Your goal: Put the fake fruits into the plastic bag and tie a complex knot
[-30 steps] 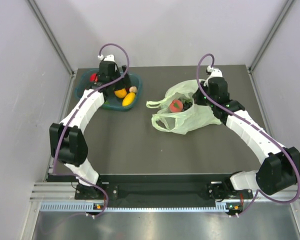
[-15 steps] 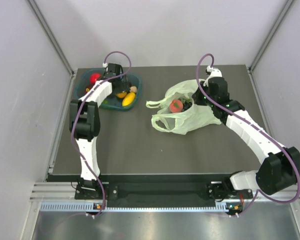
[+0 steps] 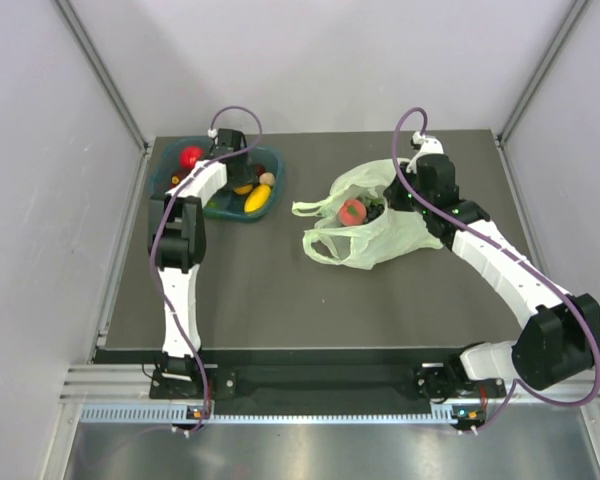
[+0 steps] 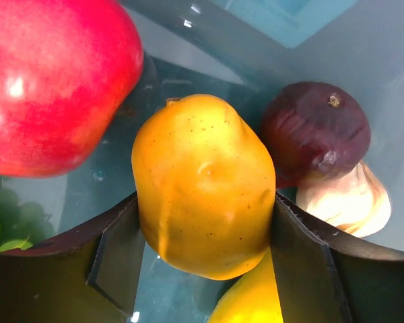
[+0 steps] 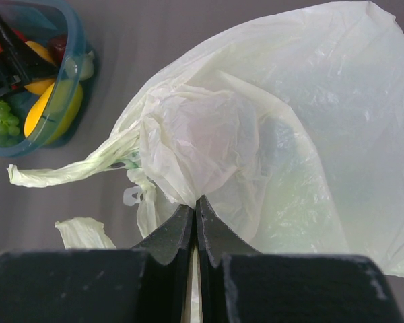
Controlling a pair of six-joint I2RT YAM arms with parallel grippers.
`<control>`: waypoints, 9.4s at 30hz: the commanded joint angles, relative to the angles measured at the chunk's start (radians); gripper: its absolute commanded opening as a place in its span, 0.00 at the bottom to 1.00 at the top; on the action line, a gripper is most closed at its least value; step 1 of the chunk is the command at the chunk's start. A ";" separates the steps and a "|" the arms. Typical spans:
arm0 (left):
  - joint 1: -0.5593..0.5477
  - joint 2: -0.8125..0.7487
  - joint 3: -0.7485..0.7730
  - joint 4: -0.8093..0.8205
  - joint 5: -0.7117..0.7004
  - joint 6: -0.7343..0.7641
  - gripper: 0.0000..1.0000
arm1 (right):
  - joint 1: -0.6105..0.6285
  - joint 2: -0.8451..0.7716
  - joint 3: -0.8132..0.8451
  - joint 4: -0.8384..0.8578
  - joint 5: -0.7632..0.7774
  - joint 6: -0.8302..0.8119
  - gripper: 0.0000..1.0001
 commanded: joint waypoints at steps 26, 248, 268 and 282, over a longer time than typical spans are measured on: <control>-0.333 -0.846 -0.825 0.803 0.340 0.090 0.49 | -0.011 -0.038 0.021 0.017 -0.033 -0.020 0.00; -0.468 -0.707 -0.402 0.090 0.489 0.098 0.77 | -0.123 -0.041 -0.083 0.165 0.021 0.076 0.00; -0.109 -0.544 -0.279 -0.011 0.156 0.106 0.69 | -0.121 -0.032 -0.062 0.141 -0.025 0.026 0.00; -0.040 -0.094 -0.011 0.035 0.232 0.049 0.68 | -0.121 -0.041 -0.053 0.139 -0.026 0.015 0.00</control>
